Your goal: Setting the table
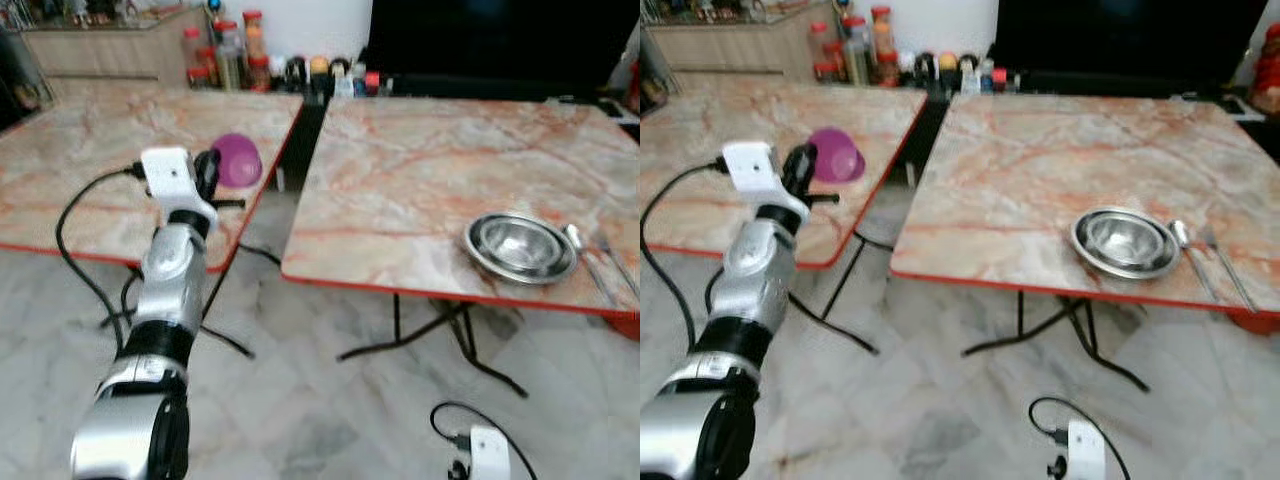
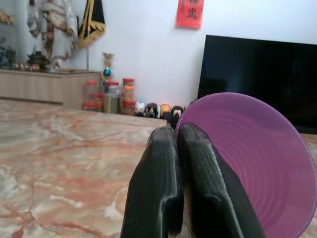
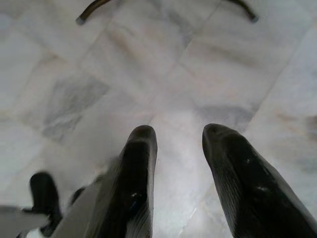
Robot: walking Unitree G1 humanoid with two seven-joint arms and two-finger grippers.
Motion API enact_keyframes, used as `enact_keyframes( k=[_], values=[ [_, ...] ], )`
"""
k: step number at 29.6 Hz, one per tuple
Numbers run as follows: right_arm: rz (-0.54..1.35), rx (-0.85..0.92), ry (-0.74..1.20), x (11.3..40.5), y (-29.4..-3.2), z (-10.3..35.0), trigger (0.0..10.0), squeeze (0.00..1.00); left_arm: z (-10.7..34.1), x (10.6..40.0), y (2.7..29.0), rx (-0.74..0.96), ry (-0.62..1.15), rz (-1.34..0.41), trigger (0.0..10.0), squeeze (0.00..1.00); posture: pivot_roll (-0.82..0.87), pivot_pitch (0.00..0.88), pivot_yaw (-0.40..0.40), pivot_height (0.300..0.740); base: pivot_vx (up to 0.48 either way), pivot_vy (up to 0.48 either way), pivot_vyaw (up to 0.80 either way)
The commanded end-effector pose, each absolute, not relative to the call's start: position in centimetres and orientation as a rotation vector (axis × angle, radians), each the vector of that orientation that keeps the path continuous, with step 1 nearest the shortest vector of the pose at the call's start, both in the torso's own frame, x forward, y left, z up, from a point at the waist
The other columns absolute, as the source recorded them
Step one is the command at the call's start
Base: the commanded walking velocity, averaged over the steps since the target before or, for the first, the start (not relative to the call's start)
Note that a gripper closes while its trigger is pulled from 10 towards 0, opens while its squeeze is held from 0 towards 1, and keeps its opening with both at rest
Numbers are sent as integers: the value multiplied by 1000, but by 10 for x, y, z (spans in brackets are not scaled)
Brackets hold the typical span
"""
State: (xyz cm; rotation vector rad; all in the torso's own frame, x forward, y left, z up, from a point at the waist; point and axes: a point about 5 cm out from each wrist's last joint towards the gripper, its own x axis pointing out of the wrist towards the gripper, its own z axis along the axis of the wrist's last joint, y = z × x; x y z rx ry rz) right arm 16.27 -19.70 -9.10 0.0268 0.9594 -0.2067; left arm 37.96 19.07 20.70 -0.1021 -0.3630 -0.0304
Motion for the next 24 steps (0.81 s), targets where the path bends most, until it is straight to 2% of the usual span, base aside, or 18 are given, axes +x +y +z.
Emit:
enact_keyframes(
  k=[1,6,11,21,24],
  values=[
    [-221,27,949,166,-202,-89,10000,0,205,380,184,-110,-352,-55,10000,0,3,0,-8,736,0,-285,0],
    [-224,25,943,166,-203,-88,10000,0,190,379,173,-139,-296,-90,10000,0,4,0,-14,736,0,-55,0],
    [-224,26,930,169,-204,-87,10000,0,180,371,159,-227,-317,-132,10000,0,4,0,-15,736,0,0,0],
    [-231,26,917,172,-204,-86,10000,0,176,369,143,-192,-305,-190,10000,0,8,0,-21,736,0,0,0],
    [-234,41,907,174,-203,-85,10000,0,177,370,141,-174,-306,-189,10000,0,5,0,-18,736,297,0,0]
  ],
)
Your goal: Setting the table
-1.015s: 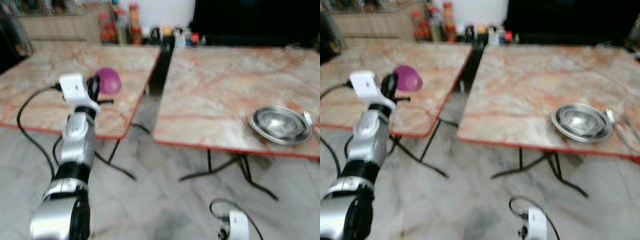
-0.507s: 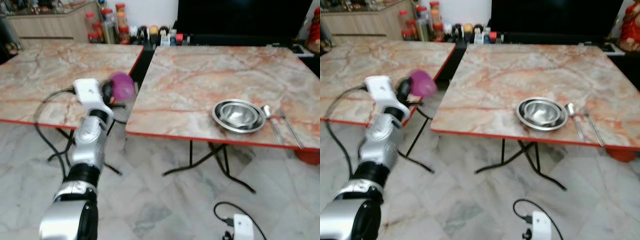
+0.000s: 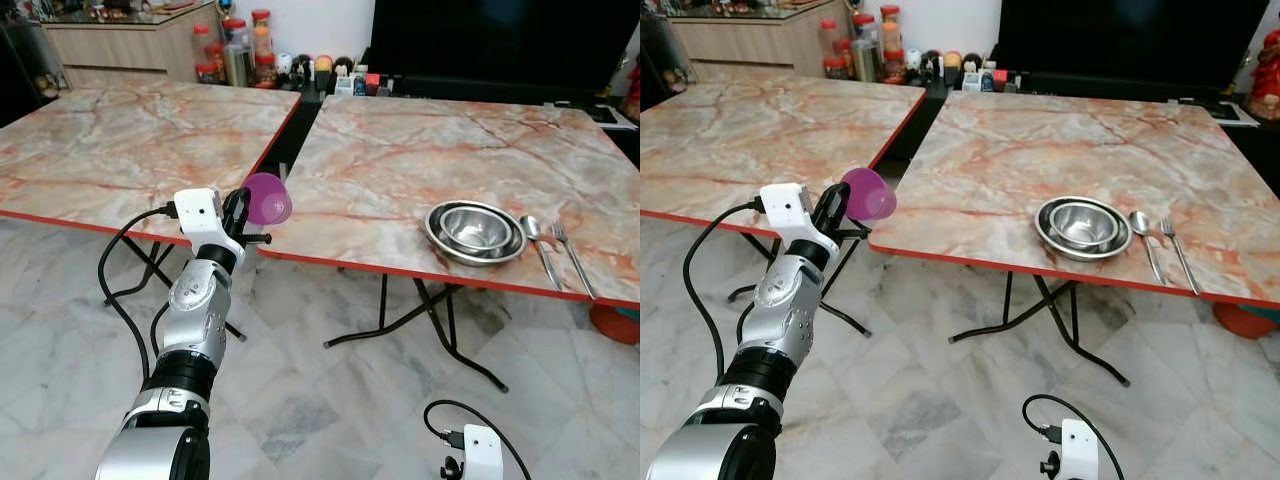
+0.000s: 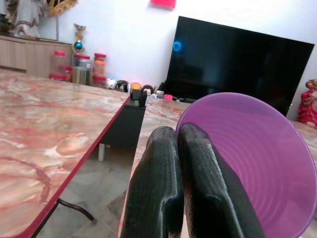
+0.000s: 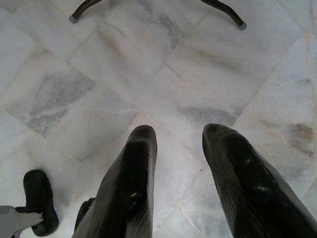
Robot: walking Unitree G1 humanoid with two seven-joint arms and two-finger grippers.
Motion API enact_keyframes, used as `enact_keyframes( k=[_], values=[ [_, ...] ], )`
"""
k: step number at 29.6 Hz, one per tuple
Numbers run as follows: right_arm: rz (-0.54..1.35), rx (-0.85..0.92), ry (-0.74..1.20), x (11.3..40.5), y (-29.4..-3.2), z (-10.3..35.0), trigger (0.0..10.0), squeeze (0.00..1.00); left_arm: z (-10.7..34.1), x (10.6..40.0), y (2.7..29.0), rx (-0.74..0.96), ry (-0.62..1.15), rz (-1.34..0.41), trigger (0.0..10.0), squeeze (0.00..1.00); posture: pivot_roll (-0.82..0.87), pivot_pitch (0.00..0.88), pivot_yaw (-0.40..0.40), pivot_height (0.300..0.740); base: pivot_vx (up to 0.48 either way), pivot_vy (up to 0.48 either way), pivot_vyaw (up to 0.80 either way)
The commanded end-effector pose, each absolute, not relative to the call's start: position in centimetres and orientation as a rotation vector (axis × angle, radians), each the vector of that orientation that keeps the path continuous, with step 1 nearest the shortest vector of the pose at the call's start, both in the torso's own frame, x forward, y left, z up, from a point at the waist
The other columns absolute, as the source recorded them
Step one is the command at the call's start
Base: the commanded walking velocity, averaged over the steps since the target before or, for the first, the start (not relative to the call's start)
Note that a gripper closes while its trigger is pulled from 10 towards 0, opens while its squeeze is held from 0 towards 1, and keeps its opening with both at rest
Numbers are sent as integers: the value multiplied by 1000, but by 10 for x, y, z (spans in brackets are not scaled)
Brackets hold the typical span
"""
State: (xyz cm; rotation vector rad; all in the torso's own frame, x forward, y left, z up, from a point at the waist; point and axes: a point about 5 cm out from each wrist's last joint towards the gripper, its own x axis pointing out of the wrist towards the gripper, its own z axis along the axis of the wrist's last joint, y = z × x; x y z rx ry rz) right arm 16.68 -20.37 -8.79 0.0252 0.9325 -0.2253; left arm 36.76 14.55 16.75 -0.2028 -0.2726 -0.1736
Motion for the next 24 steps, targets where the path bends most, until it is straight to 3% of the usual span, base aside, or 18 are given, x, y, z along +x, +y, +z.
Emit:
enact_keyframes(
  k=[1,6,24],
  values=[
    [-234,41,907,174,-203,-85,10000,0,177,370,141,-174,-306,-189,10000,0,5,0,-18,736,315,0,0],
    [-234,61,893,176,-202,-84,10000,0,180,371,140,-178,-311,-190,10000,0,5,0,-18,736,354,0,-711],
    [-226,35,899,175,-202,-84,10000,0,183,371,140,-164,-321,-200,10000,0,10,0,-16,736,376,0,0]
  ],
)
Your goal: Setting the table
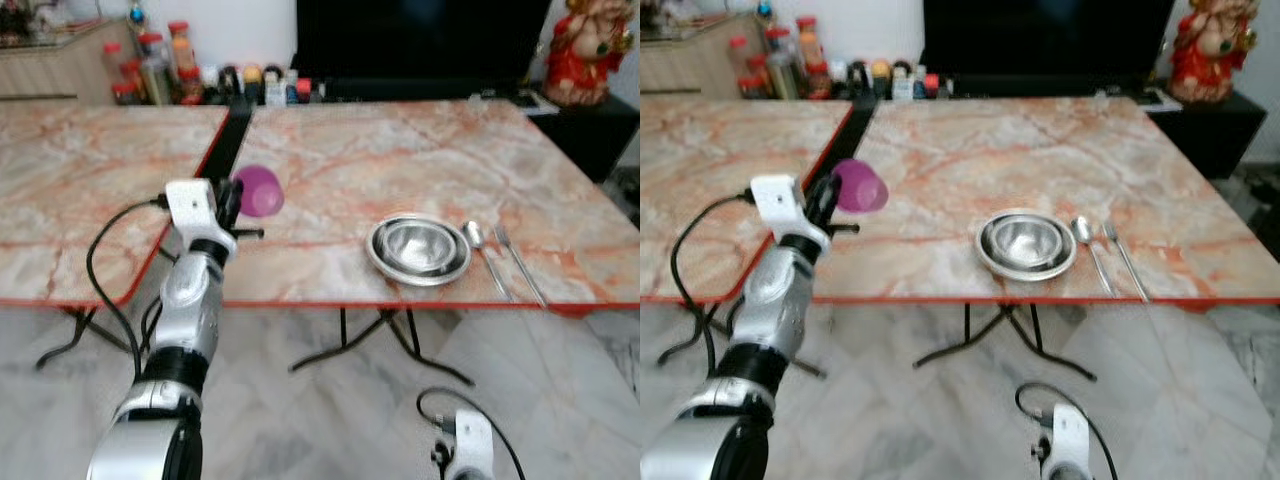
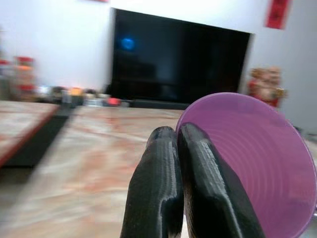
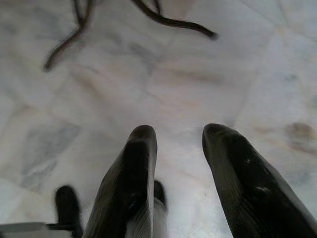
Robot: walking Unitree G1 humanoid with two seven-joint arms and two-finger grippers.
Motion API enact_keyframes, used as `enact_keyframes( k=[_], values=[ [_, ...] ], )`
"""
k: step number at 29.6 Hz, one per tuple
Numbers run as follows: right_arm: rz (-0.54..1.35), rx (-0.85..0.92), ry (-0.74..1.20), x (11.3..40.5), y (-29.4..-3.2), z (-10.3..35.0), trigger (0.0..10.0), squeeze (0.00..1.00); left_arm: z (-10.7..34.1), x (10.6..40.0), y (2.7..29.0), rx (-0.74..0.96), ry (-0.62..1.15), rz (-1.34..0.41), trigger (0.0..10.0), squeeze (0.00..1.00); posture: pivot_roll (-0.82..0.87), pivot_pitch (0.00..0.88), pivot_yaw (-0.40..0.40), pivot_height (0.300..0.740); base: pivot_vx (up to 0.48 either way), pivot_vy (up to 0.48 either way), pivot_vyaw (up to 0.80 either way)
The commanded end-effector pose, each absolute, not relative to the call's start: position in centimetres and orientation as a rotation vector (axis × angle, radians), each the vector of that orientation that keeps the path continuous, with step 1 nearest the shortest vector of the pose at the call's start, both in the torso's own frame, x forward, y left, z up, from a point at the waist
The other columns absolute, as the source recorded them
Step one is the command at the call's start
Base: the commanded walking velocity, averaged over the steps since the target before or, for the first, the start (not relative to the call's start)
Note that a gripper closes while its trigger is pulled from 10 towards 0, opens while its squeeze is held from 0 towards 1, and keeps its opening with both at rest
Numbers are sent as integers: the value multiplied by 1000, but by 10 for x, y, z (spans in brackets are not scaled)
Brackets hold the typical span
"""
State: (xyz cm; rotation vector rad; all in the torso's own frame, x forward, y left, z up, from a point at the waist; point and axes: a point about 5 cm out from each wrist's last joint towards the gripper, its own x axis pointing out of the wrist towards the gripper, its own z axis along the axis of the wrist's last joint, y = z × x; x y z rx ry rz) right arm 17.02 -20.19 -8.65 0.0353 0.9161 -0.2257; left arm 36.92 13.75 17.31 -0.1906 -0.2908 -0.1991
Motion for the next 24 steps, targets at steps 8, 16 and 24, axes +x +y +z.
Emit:
enact_keyframes(
  k=[8,16,24],
  values=[
    [-221,32,902,175,-201,-84,10000,0,183,371,139,-153,-316,-207,10000,0,10,0,-19,736,335,0,0],
    [-211,34,903,175,-200,-84,10000,0,180,371,137,-153,-308,-207,10000,0,8,0,-20,736,0,0,0],
    [-197,19,902,176,-200,-84,10000,0,181,371,138,-146,-310,-197,10000,0,9,0,-19,736,0,0,0]
  ],
)
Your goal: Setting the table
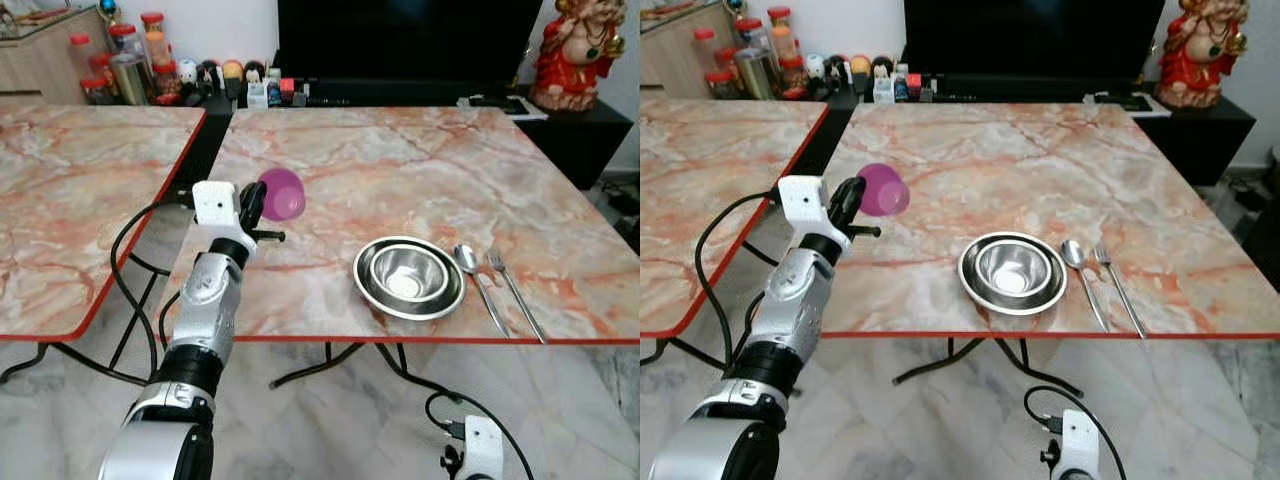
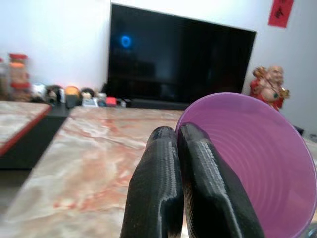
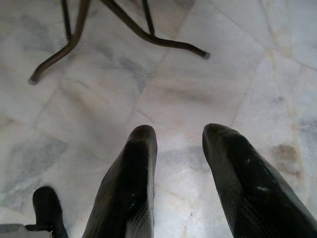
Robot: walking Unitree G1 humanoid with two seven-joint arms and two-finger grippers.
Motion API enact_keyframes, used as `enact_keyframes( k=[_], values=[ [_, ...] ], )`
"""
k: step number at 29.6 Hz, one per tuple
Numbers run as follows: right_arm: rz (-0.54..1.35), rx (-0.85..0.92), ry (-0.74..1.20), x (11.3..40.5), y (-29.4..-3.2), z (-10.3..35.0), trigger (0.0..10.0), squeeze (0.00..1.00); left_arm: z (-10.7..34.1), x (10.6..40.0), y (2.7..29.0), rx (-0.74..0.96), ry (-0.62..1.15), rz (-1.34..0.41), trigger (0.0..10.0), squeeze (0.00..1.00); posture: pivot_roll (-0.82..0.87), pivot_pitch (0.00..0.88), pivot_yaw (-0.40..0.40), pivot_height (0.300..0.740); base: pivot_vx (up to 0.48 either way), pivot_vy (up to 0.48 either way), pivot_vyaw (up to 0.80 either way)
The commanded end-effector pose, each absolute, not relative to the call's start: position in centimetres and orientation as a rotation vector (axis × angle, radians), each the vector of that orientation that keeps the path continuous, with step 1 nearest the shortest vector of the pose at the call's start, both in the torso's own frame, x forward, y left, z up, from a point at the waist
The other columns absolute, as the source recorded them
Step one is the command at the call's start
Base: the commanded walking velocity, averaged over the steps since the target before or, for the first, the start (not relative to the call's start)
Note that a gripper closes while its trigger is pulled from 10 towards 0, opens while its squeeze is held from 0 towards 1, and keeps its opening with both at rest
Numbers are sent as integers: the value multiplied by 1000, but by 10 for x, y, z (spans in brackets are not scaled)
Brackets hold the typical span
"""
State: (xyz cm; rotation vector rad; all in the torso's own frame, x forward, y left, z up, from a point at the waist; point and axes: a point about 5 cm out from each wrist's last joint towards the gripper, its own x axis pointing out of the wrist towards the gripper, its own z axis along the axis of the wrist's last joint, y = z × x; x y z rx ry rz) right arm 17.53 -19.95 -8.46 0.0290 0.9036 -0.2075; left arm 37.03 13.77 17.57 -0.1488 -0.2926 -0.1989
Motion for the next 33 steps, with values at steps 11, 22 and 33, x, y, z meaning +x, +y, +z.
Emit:
enact_keyframes(
  k=[11,22,33],
  values=[
    [-187,13,904,176,-197,-85,10000,0,181,371,139,-138,-311,-196,10000,0,9,0,-21,736,0,-258,0],
    [-190,17,908,175,-199,-85,10000,0,182,372,146,-148,-307,-173,10000,0,10,0,-24,736,0,-70,0],
    [-185,20,906,175,-198,-85,10000,0,181,374,151,-158,-294,-155,10000,0,11,0,-26,736,0,0,0]
  ],
)
